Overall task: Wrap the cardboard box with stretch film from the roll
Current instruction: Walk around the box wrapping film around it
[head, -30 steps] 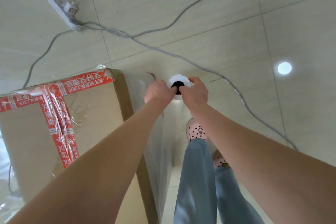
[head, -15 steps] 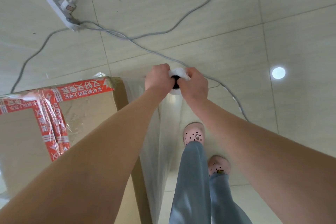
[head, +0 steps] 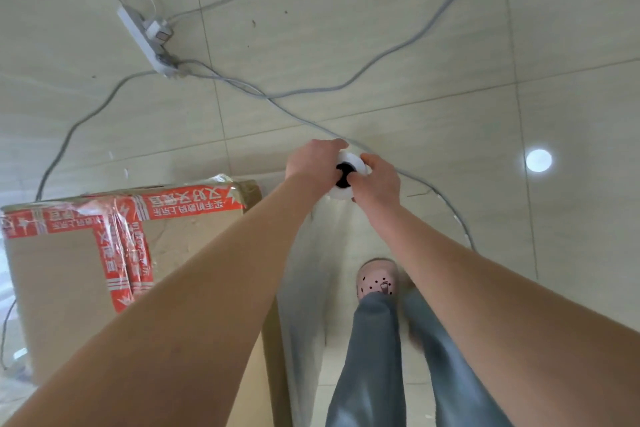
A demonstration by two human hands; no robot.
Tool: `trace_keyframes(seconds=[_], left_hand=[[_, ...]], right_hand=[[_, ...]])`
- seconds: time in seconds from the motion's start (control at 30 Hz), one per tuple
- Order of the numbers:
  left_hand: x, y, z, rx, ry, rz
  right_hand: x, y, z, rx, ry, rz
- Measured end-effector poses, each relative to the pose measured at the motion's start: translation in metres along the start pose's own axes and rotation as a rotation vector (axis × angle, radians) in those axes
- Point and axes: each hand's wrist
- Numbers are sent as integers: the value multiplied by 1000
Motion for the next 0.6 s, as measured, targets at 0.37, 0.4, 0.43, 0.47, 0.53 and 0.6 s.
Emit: trace_keyframes(seconds=[0.37, 0.4, 0.43, 0.47, 0.53, 0.6], left_hand=[[-29, 34, -7, -134, -37, 27], [-31, 36, -12, -181, -102, 32], [-32, 38, -17, -225, -168, 42], [-34, 39, -23, -265, -230, 55], [-35, 41, -34, -333, -309, 78], [-37, 43, -45, -381, -334, 90]], right_hand=[[-1, 27, -48, -22, -119, -93], [3, 30, -53, -2, -107, -103], [8, 32, -58, 28, -102, -123], [14, 34, -62, 58, -94, -145], [27, 38, -70, 86, -71, -185], [38, 44, -79, 69, -72, -211]])
Point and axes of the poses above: each hand's wrist, its own y-axis towards the middle knuckle, its own x-axis out of the palm, z = x × y, and after that the axes turned 7 degrees about y, right-handed
